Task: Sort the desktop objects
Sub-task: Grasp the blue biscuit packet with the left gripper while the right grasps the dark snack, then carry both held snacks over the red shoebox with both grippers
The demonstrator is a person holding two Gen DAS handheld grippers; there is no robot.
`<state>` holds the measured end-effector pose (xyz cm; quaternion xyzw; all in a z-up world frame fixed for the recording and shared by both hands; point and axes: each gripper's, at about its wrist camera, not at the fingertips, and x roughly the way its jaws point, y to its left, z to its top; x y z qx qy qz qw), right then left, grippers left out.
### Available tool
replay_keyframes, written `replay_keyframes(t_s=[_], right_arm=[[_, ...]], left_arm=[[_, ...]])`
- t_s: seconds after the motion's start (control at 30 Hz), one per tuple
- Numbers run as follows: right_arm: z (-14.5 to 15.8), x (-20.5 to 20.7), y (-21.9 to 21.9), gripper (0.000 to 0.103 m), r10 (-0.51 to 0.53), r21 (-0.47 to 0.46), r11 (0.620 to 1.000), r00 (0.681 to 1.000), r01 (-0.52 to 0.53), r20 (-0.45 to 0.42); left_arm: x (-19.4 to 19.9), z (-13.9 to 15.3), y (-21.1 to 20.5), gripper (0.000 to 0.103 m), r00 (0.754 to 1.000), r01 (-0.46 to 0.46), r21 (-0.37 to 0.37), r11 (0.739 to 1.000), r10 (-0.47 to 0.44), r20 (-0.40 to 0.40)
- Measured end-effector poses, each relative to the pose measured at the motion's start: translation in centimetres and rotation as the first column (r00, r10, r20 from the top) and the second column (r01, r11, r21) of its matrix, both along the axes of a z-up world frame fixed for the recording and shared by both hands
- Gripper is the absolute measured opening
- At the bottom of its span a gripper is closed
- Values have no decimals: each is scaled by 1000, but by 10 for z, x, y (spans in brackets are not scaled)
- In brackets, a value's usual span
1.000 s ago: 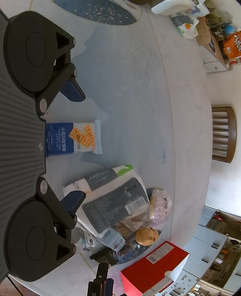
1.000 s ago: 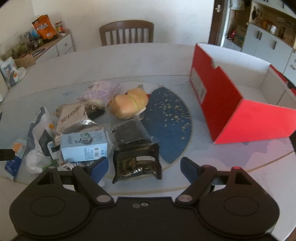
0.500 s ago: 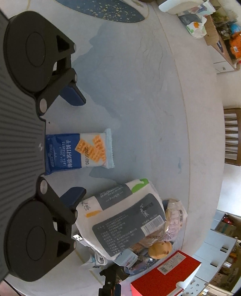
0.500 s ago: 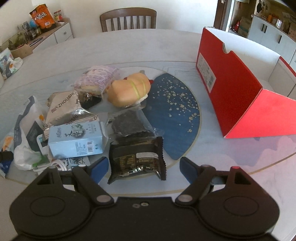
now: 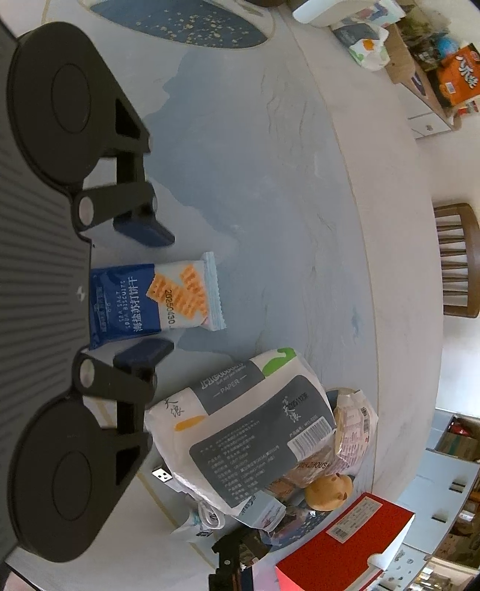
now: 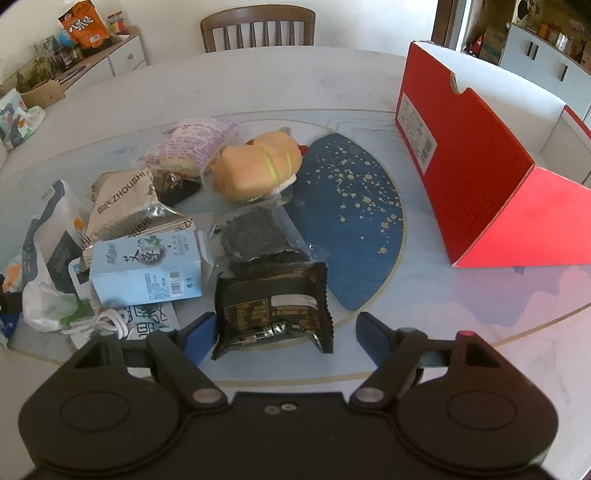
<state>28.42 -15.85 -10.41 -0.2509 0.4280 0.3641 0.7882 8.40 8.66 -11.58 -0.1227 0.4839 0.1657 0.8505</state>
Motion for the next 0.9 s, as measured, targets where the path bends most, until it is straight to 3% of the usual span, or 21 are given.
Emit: replay_keyframes(t_s=[0.07,0.33,0.6,0.9], right_arm=[[0,-1,1,62,10,-4,1000,1000,-10,-3],[5,-3,-1,53,32,-11,999,999,-32,0],[18,-1,-17,52,12,6,1000,1000,-12,-19],[45,3,-37,52,-3,45,999,1000,4,-15]], left_arm=[[-2,0,-2,41,1000,-1,7,1000,1,3],[-3,0,-2,36,1000,-20,-6,1000,21,9],[-12,7,-1,36,998,-54,-30,998,55,25],[-14,36,-20,36,997,-46,-42,998,48,60]])
